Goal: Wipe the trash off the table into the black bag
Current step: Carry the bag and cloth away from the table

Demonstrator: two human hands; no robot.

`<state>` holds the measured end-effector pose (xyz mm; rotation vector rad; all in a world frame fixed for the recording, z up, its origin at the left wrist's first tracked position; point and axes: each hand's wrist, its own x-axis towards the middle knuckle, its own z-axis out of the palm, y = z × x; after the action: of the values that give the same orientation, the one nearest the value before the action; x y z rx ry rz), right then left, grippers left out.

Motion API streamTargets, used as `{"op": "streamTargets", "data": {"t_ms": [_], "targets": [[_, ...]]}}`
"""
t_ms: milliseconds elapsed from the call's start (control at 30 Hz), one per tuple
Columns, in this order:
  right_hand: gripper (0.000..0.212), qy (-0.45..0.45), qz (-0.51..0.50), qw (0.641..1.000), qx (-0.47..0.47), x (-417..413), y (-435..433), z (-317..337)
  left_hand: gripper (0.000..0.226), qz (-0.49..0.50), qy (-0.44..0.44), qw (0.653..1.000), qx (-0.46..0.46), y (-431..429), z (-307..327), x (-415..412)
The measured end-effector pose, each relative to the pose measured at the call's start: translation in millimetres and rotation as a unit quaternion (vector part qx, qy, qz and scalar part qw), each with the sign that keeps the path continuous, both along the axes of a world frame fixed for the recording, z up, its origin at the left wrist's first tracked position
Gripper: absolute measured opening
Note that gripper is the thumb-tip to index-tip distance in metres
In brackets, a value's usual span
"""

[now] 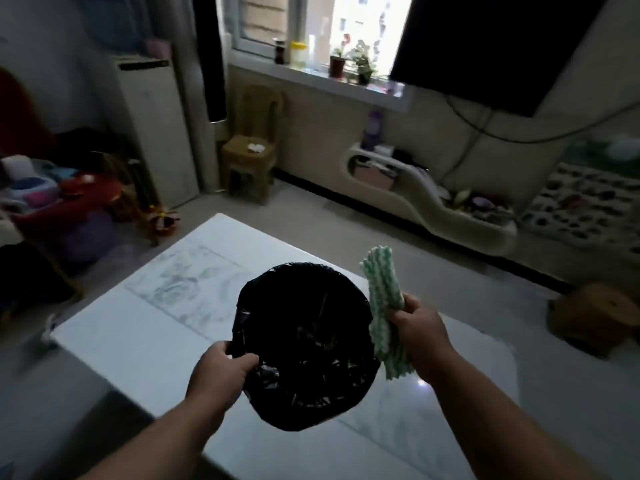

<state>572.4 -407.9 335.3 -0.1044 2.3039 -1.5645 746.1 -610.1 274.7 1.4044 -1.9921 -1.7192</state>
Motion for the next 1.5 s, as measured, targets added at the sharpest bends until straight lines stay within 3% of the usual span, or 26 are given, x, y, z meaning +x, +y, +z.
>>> {"op": "streamTargets", "data": {"t_ms": [100,300,667,1100,1233,1400,1500], "targets": [[0.024,-0.004,-0.056,0.998,0.016,17.2,65.9,-1.5,0.026,-0.071,-0.001,0.997,0.01,35.1,2.5,-15.4],[0.024,-0.023,-0.152,0.987,0.044,47.4,186.7,-6.2,0.028,-0.202,-0.012,0.979,0.032,125.3,1.7,-54.4],[0.028,-0.055,-0.256,0.964,0.034,59.8,400.7,-18.6,0.008,-0.372,-0.018,0.928,0.01,339.8,-5.0,-125.0],[0.03,-0.038,-0.214,0.972,0.094,-10.7,685.5,-9.9,0.012,-0.376,-0.056,0.925,-0.001,624.0,-30.8,-174.3],[0.031,-0.057,-0.201,0.973,0.095,-39.2,725.9,-23.1,0.02,-0.367,-0.056,0.928,-0.003,671.6,-40.1,-196.1],[0.03,-0.071,-0.189,0.974,0.103,-87.7,750.5,-60.8,0.003,-0.362,-0.071,0.929,0.03,702.5,-80.0,-235.6],[0.028,-0.083,-0.185,0.972,0.115,-120.5,761.2,-97.1,0.012,-0.365,-0.092,0.926,0.016,714.1,-113.8,-265.5]]}}
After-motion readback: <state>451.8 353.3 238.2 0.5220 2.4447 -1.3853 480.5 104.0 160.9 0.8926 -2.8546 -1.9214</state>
